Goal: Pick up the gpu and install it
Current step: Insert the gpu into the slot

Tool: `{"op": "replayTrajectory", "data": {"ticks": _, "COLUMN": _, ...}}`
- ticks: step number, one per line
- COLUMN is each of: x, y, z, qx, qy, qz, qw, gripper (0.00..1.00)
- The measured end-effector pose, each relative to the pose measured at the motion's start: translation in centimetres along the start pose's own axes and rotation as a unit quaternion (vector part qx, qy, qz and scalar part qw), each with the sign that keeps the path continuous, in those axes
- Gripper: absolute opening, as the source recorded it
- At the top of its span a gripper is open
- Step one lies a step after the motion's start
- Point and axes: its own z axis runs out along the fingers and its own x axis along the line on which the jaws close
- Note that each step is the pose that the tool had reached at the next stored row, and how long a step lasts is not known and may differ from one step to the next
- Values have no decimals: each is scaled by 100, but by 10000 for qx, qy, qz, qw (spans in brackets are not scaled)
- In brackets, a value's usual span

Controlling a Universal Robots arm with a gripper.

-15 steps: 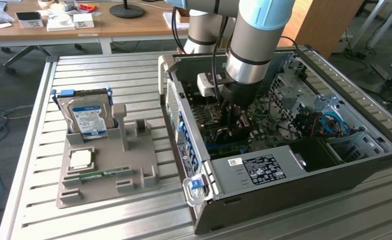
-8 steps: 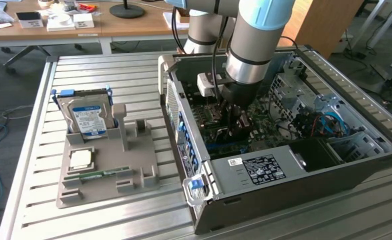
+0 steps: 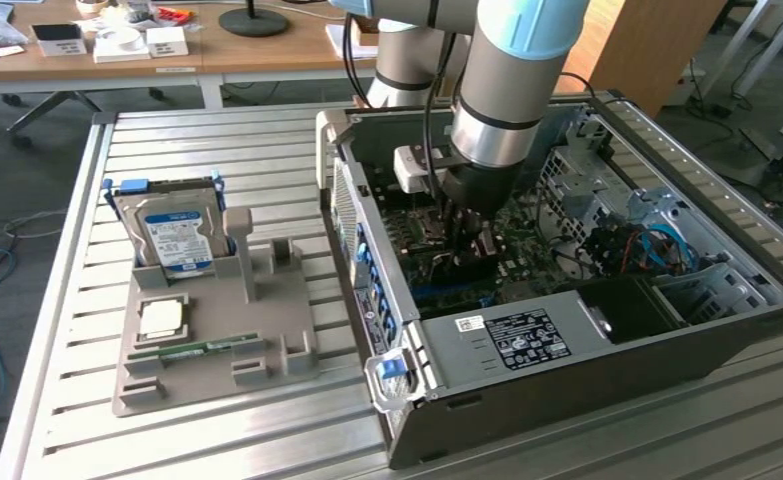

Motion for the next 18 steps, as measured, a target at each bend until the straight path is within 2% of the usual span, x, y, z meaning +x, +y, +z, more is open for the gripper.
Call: {"op": "replayTrajectory", "data": {"ticks": 18, "x": 8, "y": 0, "z": 3, "qx": 1, "qy": -4, "qz": 1, "qw": 10000, "gripper": 27}}
